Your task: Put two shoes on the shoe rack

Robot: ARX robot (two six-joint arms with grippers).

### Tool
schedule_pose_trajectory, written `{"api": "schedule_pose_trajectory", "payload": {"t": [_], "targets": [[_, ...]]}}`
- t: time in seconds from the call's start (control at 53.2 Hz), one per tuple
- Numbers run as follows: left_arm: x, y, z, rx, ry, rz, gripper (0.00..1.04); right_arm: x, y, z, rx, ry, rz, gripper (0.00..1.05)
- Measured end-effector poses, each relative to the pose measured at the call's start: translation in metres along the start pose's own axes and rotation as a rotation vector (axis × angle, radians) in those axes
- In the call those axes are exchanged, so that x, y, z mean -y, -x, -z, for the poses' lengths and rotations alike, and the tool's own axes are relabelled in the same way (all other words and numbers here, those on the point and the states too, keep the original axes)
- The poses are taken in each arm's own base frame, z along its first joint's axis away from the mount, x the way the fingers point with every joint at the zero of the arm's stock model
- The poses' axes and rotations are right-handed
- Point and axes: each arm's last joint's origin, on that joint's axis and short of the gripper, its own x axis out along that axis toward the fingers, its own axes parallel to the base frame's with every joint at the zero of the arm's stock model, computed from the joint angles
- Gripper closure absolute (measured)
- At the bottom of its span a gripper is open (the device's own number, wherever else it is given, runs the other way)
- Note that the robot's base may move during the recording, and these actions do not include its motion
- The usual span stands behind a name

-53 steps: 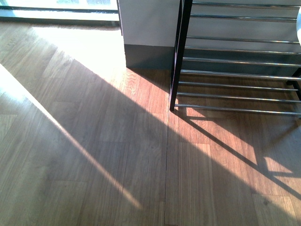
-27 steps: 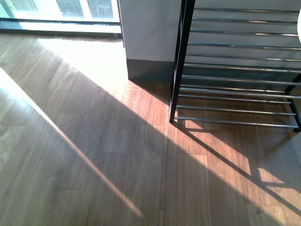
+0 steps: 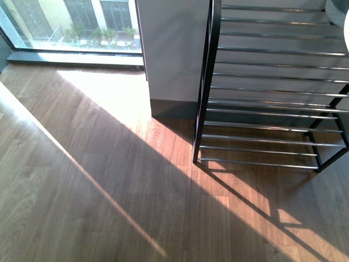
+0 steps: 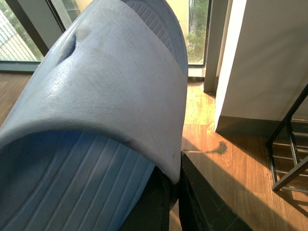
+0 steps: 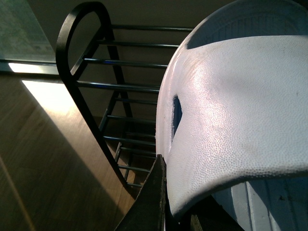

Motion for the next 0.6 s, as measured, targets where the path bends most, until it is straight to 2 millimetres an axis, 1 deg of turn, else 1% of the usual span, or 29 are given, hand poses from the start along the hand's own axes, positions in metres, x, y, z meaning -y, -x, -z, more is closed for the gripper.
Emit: {"api": "schedule_pose_trajectory", "payload": {"t": [0.3,0.357,0.413,0.432,0.507,0.563,0.601], "targets": [[0.000,0.000,0.000,0.000,-0.002,0.000,1.03,0.000,0.000,0.000,0.000,-0.001,0.000,1.03],[0.000,0.000,0.000,0.000,-0.002,-0.001,1.03,0.000,-0.001,0.000,0.034,-0.002,-0.051,1.03],[0.000,0.000,0.000,0.000,-0.002,-0.002,1.03,-0.003,-0.004,-0.008,0.153,0.006,-0.166,1.03],[0.000,0.000,0.000,0.001,-0.002,-0.001,1.03,-0.004,-0.005,-0.009,0.157,0.001,-0.177,1.03],[0.000,0.000,0.000,0.001,-0.002,0.000,1.03,-0.008,-0.017,-0.017,0.142,-0.018,-0.192,1.03],[0.000,0.000,0.000,0.001,-0.002,-0.001,1.03,-0.012,-0.036,-0.022,0.086,-0.041,-0.181,1.03],[0.000,0.000,0.000,0.001,-0.002,-0.002,1.03,-0.014,-0.054,-0.025,0.038,-0.056,-0.173,1.03]]}}
